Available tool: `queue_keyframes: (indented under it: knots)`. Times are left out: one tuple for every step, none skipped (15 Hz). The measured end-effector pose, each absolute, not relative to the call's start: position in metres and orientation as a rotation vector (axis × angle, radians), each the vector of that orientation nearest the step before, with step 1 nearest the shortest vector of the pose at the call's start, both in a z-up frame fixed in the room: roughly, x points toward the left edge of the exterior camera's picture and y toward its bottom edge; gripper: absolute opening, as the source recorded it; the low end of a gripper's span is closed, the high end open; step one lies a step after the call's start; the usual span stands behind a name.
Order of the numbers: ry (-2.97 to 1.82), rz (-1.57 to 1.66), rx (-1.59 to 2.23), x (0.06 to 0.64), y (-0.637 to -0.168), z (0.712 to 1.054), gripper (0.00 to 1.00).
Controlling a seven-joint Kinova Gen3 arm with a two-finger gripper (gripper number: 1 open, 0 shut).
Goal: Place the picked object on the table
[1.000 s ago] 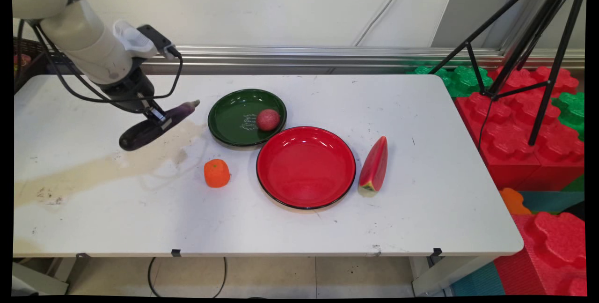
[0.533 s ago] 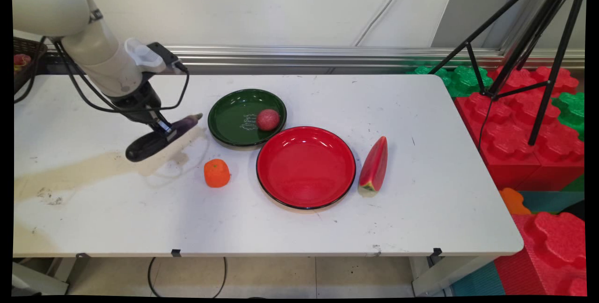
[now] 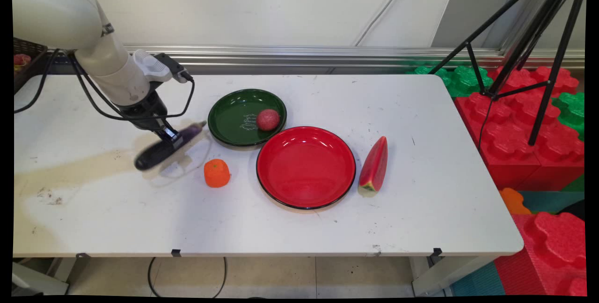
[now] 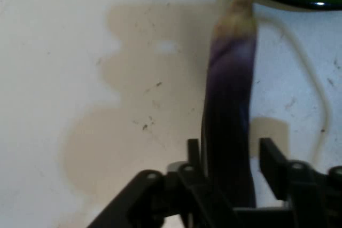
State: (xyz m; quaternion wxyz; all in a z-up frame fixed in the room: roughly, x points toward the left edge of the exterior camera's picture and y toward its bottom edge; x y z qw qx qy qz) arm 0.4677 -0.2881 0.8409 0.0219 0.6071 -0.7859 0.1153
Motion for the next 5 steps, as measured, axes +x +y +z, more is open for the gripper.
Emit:
queue_keyframes:
  knots:
    - [-2.434,0.352,1.88,0.4671,-0.2881,0.839,1.0]
    - [-2.434,0.348,1.878,0.4665,-0.288,0.8376,1.0]
    - [-2.434,0.345,1.874,0.466,-0.2876,0.8363,1.0]
    - [-2.435,0.342,1.87,0.4656,-0.2873,0.8353,1.0]
    - [-2.435,0.341,1.867,0.4655,-0.2871,0.8348,1.0]
